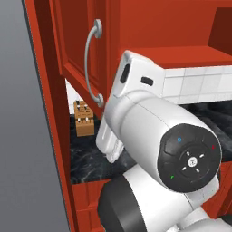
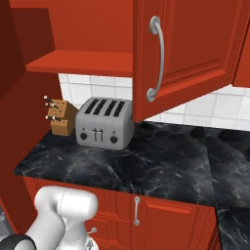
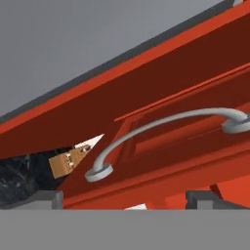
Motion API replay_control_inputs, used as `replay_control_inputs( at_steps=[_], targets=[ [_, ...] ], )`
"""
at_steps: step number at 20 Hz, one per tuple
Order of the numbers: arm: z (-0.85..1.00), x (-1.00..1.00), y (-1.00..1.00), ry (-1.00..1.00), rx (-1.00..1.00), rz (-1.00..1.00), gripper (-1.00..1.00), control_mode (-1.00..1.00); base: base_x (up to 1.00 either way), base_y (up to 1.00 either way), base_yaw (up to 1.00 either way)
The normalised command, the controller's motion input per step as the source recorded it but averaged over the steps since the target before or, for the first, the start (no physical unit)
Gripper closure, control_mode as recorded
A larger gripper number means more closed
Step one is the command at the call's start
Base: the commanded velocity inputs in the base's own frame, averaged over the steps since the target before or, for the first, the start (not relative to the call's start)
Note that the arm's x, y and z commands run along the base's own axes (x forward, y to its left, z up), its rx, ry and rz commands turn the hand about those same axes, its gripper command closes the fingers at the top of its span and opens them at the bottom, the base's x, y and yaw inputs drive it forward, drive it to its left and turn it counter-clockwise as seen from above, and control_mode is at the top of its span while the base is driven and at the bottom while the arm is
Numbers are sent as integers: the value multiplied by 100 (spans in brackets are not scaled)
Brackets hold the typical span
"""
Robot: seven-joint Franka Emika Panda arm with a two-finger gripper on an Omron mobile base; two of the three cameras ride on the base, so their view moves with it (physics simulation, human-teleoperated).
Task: Close all open cabinet doors.
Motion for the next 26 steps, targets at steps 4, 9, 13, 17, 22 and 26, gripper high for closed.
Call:
replay_control_inputs(
  at_steps=[4, 9, 13, 17, 22, 26],
  targets=[
    [-3, 40, 0, 0, -13, 0, -100, -100, 0, 0, 0],
    [-4, 46, 0, 0, -12, 0, -100, -100, 0, 0, 0],
    [0, 54, 0, 0, -11, -2, -100, -100, 0, 0, 0],
    [0, 53, -6, 0, -10, -3, -100, -100, 0, 0, 0],
    [-1, 51, -14, 1, -9, -4, -100, -100, 0, 0, 0],
    [-7, 49, -29, 1, -9, -4, -100, -100, 0, 0, 0]
  ],
)
